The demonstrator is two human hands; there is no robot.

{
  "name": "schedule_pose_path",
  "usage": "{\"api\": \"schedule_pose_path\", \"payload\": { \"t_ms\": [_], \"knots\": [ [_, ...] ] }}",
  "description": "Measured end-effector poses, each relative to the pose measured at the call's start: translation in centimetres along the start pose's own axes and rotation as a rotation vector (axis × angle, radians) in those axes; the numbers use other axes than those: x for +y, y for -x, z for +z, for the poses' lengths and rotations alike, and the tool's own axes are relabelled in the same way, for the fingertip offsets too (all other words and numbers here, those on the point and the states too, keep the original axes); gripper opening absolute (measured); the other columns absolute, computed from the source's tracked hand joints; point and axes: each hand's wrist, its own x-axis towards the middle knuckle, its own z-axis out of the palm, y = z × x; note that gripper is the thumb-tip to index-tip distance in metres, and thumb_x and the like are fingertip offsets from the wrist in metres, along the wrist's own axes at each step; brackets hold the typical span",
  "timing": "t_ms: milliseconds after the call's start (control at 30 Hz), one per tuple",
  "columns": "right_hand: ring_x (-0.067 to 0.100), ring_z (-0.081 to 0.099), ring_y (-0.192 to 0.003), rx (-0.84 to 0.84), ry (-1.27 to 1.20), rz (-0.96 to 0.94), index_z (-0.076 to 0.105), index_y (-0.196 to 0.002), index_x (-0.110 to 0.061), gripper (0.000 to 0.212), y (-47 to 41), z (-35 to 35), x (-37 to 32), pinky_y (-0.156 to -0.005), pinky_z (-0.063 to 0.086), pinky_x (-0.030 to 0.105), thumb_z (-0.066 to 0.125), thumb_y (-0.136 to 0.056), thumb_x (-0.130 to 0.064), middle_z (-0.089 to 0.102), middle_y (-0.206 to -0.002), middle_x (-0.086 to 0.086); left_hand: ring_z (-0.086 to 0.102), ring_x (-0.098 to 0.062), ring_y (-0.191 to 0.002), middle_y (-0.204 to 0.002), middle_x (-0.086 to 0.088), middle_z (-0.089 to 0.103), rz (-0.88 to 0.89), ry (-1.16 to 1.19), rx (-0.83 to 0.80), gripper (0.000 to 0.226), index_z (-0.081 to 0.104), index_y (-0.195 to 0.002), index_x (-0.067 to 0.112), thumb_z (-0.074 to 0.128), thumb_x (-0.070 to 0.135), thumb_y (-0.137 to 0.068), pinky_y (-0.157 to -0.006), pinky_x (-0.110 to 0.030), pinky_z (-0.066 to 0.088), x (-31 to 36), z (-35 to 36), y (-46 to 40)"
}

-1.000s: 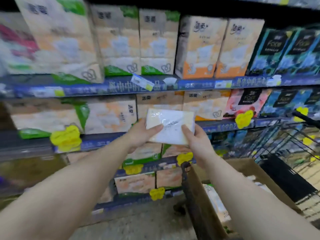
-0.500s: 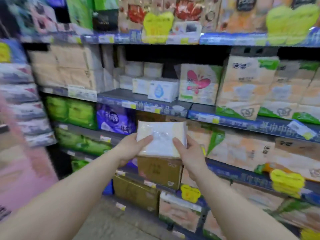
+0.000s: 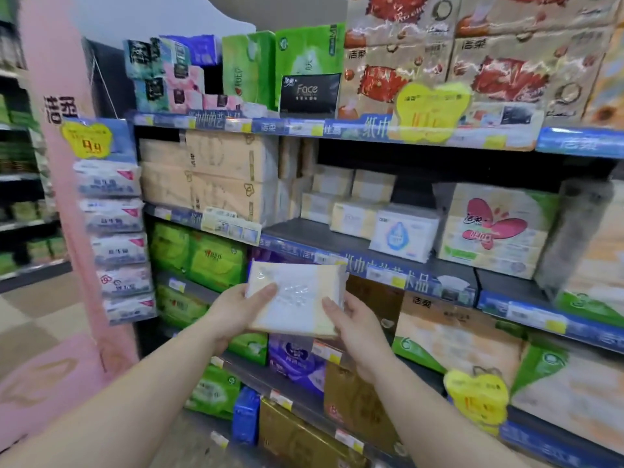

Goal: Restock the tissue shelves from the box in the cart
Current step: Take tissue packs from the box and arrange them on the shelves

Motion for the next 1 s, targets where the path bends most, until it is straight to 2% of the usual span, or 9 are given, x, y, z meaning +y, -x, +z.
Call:
{"api": "schedule_pose_path", "payload": {
  "t_ms": [67,167,267,367,467,567,767,900,1000],
  "knots": [
    [0.008,0.063,-0.099,-0.002,0.033,0.012,0.051,-0.121,-0.028,0.027,-2.9,0.0,0.5,-0.083,0.054,0.025,0.054,-0.096,-0.019,0.064,-0.111,-0.01,0.071,-0.024,-0.088,-0.095,-0.003,0.075,0.003,0.004,-0.023,0.028,0.067,-0.099,0.014,0.064,0.04,-0.088,-0.077,-0.038,0.058,-0.1,-0.4,-2.9],
    [0.008,0.063,-0.098,0.034,0.046,-0.003,0.048,-0.119,-0.032,0.031,-8.4,-0.3,0.6,-0.086,0.053,0.028,0.055,-0.094,-0.015,0.063,-0.108,-0.011,0.072,-0.021,-0.092,-0.098,-0.001,0.075,0.051,-0.014,-0.07,0.031,0.067,-0.103,0.013,0.065,0.04,-0.088,-0.089,-0.041,0.055,0.7,-0.6,-7.9],
    [0.004,0.061,-0.096,0.038,0.041,-0.049,0.045,-0.125,-0.033,0.038,-14.8,-0.8,-0.1,-0.077,0.051,0.023,0.056,-0.094,-0.014,0.06,-0.107,-0.013,0.072,-0.02,-0.089,-0.097,-0.004,0.075,0.078,0.001,-0.067,0.031,0.066,-0.106,0.011,0.066,0.036,-0.088,-0.081,-0.035,0.058,2.7,-0.6,-13.7],
    [0.007,0.062,-0.093,0.049,0.104,-0.084,0.044,-0.133,-0.03,0.045,-21.1,-1.1,-1.1,-0.069,0.052,0.02,0.058,-0.093,-0.016,0.061,-0.111,-0.01,0.072,-0.027,-0.091,-0.101,-0.012,0.074,0.062,0.052,-0.056,0.029,0.063,-0.108,0.006,0.067,0.026,-0.088,-0.079,-0.038,0.059,5.0,-0.8,-19.5],
    [0.02,0.061,-0.106,0.098,0.255,-0.11,0.038,-0.143,-0.025,0.058,-27.0,-1.3,-0.8,-0.083,0.055,0.031,0.063,-0.091,-0.027,0.058,-0.127,-0.001,0.071,-0.029,-0.092,-0.104,-0.016,0.072,0.099,0.094,-0.027,0.02,0.064,-0.107,0.006,0.066,0.015,-0.088,-0.08,-0.04,0.059,6.0,-0.7,-24.6],
    [0.021,0.063,-0.103,0.142,0.344,-0.085,0.04,-0.141,-0.027,0.06,-31.3,-1.4,1.0,-0.091,0.053,0.044,0.064,-0.087,-0.033,0.063,-0.123,-0.002,0.07,-0.03,-0.095,-0.105,-0.015,0.072,0.08,0.048,-0.058,0.012,0.067,-0.096,0.013,0.064,0.005,-0.088,-0.089,-0.046,0.054,5.3,0.1,-28.5],
    [0.021,0.058,-0.071,0.209,0.318,0.003,0.04,-0.141,-0.022,0.049,-38.1,-1.2,1.8,-0.069,0.049,0.032,0.056,-0.095,-0.017,0.06,-0.102,-0.001,0.065,-0.022,-0.099,-0.103,-0.002,0.07,0.068,-0.012,-0.081,0.029,0.061,-0.1,0.025,0.064,0.002,-0.083,-0.095,-0.041,0.05,4.2,0.8,-37.5],
    [0.017,0.057,-0.062,0.3,0.189,0.1,0.038,-0.143,-0.021,0.051,-41.2,-0.2,2.4,-0.048,0.045,0.02,0.05,-0.096,-0.006,0.055,-0.125,0.004,0.064,-0.013,-0.088,-0.098,-0.004,0.07,0.084,-0.039,-0.155,0.034,0.061,-0.096,0.022,0.053,-0.01,-0.084,-0.074,-0.021,0.051,4.0,1.6,-41.3],
    [0.014,0.056,-0.066,0.388,0.12,0.122,0.04,-0.143,-0.022,0.053,-43.1,0.5,3.1,-0.051,0.046,0.016,0.051,-0.095,-0.005,0.055,-0.134,0.007,0.067,-0.021,-0.095,-0.104,-0.009,0.071,0.094,-0.039,-0.207,0.043,0.063,-0.105,0.016,0.047,-0.015,-0.08,-0.084,-0.031,0.055,3.1,1.8,-44.4]
  ]
}}
